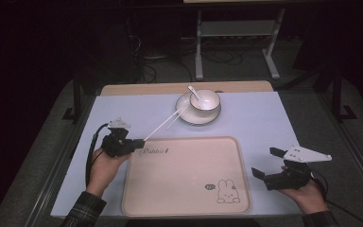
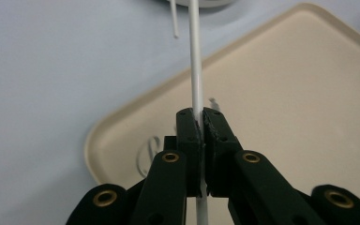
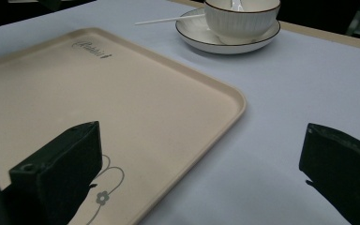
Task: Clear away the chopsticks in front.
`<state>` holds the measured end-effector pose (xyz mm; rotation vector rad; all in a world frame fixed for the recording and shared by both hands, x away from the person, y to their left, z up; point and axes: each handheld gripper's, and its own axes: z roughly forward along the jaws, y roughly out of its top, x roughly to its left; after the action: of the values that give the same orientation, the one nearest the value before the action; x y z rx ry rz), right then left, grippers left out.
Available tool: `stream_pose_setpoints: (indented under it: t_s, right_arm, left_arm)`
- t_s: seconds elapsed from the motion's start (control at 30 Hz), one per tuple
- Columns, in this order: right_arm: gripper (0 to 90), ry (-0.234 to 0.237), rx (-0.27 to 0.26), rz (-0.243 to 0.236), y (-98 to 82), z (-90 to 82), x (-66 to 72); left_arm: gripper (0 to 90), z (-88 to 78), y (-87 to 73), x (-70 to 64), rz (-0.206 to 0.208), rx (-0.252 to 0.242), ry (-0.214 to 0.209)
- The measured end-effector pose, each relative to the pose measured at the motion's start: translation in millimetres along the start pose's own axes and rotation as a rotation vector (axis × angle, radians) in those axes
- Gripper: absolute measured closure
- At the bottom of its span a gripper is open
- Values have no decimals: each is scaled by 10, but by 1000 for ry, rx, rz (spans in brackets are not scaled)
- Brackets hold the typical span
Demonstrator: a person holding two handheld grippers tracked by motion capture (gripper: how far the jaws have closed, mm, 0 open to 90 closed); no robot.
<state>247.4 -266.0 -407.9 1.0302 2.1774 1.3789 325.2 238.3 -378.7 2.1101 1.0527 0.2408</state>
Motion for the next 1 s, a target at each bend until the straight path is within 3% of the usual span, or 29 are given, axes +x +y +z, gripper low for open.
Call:
stream_pose_setpoints:
  t_s: [0.07, 0.3, 0.57, 1.0]
  right_arm:
    - [0, -2, 2, 0, -1, -2, 4]
    - [0, -4, 5, -4, 1, 2, 9]
    - [0, -7, 5, -5, 0, -4, 3]
    - [0, -4, 9, -7, -1, 8, 6]
  left_arm:
    - [859, -23, -147, -73, -3, 11, -7]
    - [858, 37, -376, -200, -6, 66, -30]
    - [858, 92, -435, -334, 25, 107, -42]
    - [848, 218, -492, -286, 32, 167, -33]
